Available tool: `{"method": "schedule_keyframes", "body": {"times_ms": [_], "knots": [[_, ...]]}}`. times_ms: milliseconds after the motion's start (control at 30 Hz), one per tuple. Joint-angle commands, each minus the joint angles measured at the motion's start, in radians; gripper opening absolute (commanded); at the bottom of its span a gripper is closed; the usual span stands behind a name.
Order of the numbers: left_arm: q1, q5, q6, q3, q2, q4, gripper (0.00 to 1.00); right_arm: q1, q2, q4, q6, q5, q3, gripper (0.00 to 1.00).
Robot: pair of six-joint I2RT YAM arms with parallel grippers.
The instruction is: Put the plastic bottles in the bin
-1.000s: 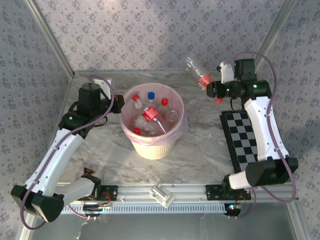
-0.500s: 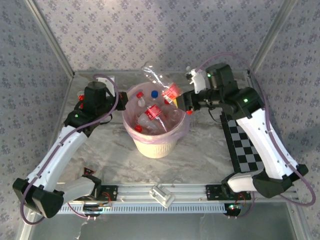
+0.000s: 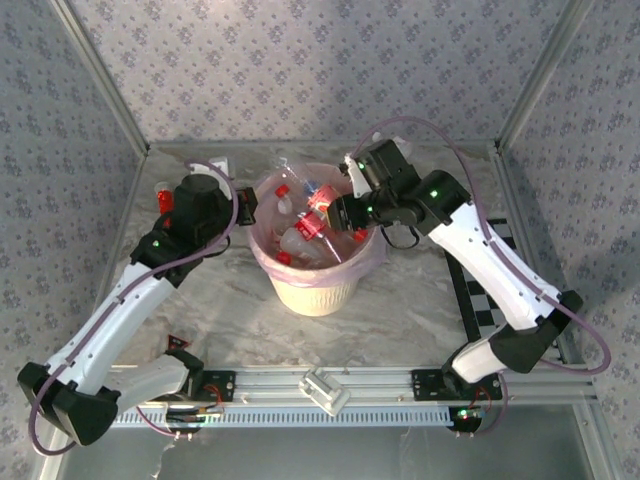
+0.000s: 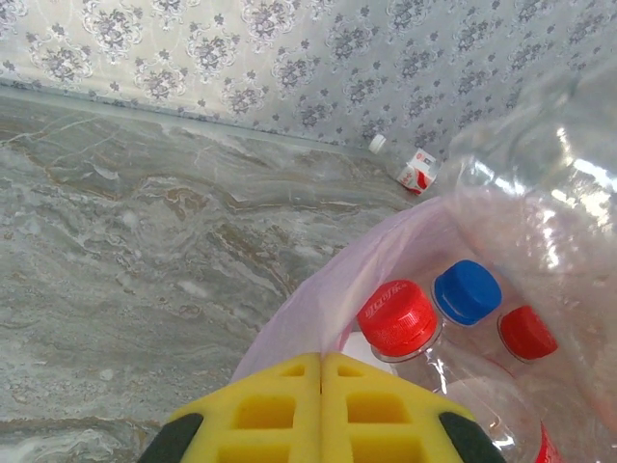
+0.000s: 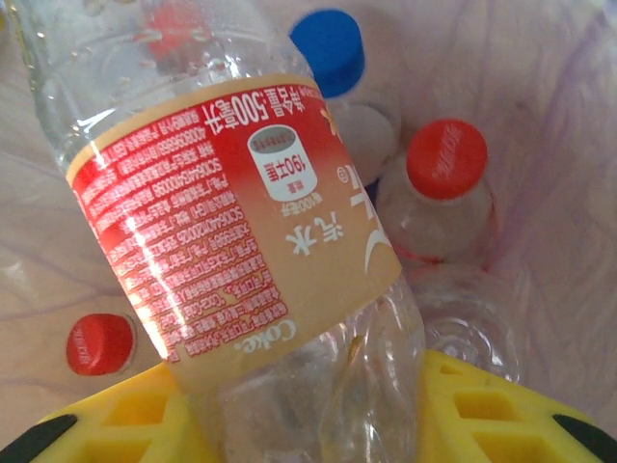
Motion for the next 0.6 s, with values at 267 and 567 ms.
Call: {"method": "schedule_keyframes", "body": {"times_ms": [267,567], "knots": [[0.001,-0.006,-0.001,0.002,-0.026,0.067,0.0,-0.024,-0.017,-0.072,-0.113,-0.026,0.181,0.81],[0.001,0.023,0.003,0.011,-0.011,0.063,0.0,-0.021,0.232,0.023,-0.231,-0.02,0.385,0.62]]}}
